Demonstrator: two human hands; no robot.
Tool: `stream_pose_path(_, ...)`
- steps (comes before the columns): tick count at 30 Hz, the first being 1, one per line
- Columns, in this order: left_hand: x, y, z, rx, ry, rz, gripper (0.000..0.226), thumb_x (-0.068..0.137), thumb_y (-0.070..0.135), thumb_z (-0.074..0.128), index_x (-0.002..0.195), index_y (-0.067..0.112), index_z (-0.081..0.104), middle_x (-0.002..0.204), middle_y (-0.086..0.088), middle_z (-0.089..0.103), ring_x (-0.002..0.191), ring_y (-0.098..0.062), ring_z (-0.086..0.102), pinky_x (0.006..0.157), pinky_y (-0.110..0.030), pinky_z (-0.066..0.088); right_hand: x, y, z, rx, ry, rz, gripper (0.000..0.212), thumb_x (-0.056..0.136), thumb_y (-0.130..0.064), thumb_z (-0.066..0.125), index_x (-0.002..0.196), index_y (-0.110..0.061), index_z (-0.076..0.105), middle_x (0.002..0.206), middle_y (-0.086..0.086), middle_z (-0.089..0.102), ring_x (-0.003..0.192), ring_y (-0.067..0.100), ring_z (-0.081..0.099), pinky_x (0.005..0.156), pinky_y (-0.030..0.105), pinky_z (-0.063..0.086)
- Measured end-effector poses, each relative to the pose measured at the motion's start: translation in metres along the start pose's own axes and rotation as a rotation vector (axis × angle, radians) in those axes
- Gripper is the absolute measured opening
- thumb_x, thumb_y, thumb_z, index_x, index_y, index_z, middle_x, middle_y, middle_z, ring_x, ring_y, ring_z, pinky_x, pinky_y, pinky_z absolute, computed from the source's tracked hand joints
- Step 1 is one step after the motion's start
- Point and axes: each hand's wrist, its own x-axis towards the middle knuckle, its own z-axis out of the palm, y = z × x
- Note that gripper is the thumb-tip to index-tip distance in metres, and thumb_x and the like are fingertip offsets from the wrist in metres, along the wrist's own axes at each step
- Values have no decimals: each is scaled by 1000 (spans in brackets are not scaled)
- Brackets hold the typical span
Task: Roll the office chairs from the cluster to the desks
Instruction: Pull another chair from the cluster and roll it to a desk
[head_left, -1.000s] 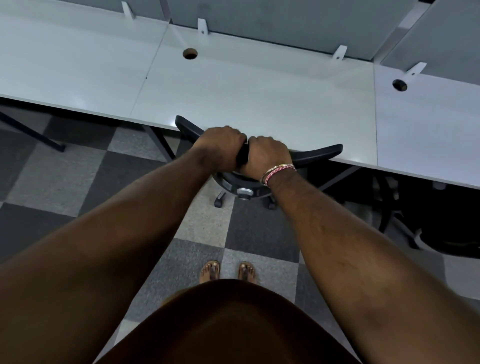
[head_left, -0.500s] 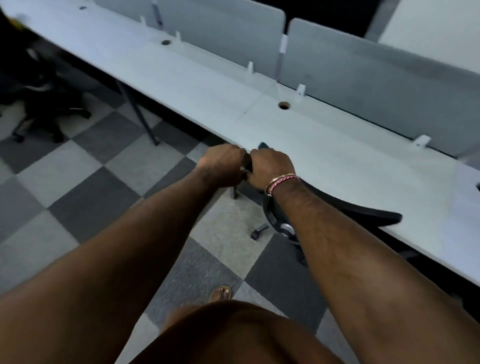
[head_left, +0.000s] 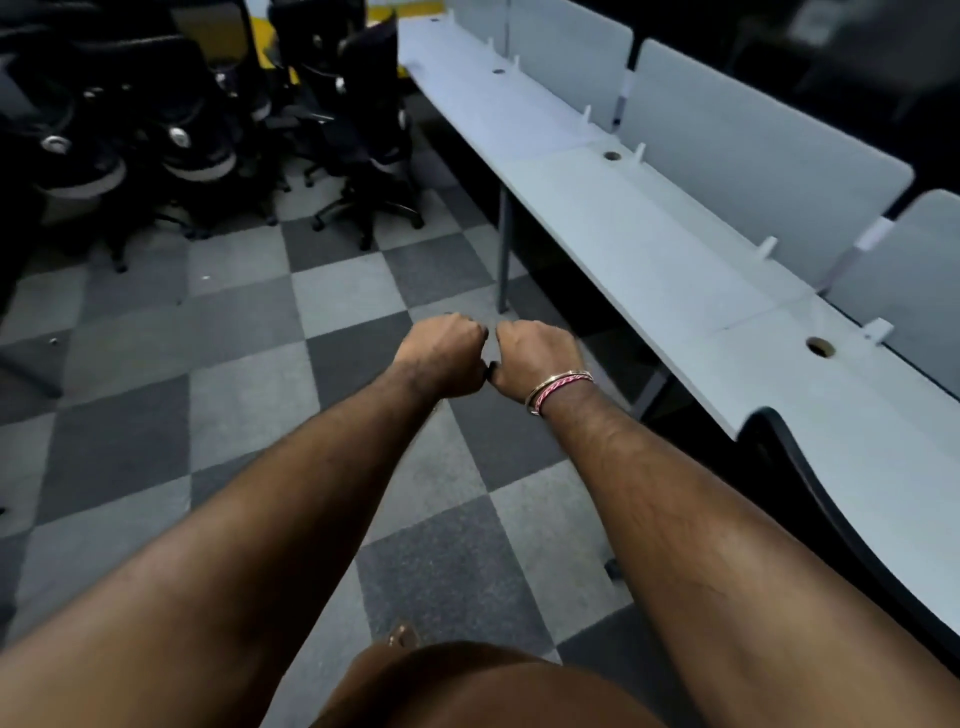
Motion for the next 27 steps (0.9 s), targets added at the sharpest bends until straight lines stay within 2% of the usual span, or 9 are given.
stream_pose_path(3, 2, -64, -3, 2, 14, -84, 36, 88, 36, 65, 120, 21, 70, 111, -3, 73, 101, -26, 70, 80, -41, 60, 47, -50, -2, -11, 10, -58, 30, 85, -39, 62, 106, -18, 62, 103, 2, 69, 96, 25, 66, 70, 32, 48)
stream_pose_path(6, 5, -119, -8, -5, 27, -137, 33, 85, 34, 64, 115, 22, 70, 108, -2, 72, 98, -25, 69, 73, -39, 59, 87, -92, -7, -13, 20, -107, 27, 86, -38, 60, 105, -18, 61, 102, 2, 69, 96, 25, 66, 72, 33, 49)
stream_pose_path(11, 1, -197, -16, 0, 22, -216, 19, 84, 31, 64, 100, 20, 67, 100, -2, 69, 94, -26, 66, 76, -42, 59, 142, -155, -10, -12, 41, -187, 28, 87, -38, 60, 105, -17, 60, 103, 3, 68, 97, 25, 65, 70, 34, 46)
stream_pose_path(16, 5, -263, -11, 4, 34, -299, 20, 87, 30, 62, 102, 19, 68, 103, -1, 69, 97, -25, 67, 75, -39, 57, 192, -206, -6, -12, 57, -273, 26, 88, -36, 59, 106, -18, 61, 104, 2, 68, 98, 24, 65, 67, 31, 38)
stream_pose_path(18, 12, -285, -6, 7, 39, -333, 20, 88, 31, 62, 103, 20, 68, 103, 0, 70, 96, -24, 66, 72, -36, 53, 216, -220, -2, -11, 58, -308, 27, 87, -36, 59, 106, -17, 62, 105, 2, 68, 99, 25, 65, 69, 32, 43)
stream_pose_path(20, 21, -304, -1, 13, 40, -365, 20, 89, 33, 62, 103, 21, 70, 103, 1, 71, 94, -23, 67, 74, -36, 56, 237, -229, 4, 0, 50, -332, 27, 87, -36, 59, 106, -17, 62, 104, 3, 67, 99, 26, 64, 72, 34, 47)
stream_pose_path(23, 48, -334, 10, 12, 26, -426, 26, 90, 36, 61, 110, 23, 72, 106, 1, 73, 96, -22, 69, 78, -38, 59, 279, -239, 18, 22, 32, -371, 28, 85, -36, 60, 105, -17, 62, 103, 4, 68, 98, 27, 64, 74, 34, 49)
stream_pose_path(27, 100, -362, 22, 10, -16, -463, 26, 92, 39, 61, 110, 23, 72, 105, 2, 72, 91, -21, 67, 77, -39, 60, 339, -233, 40, 50, 4, -377, 26, 86, -35, 59, 104, -17, 62, 100, 4, 68, 93, 26, 65, 73, 35, 51)
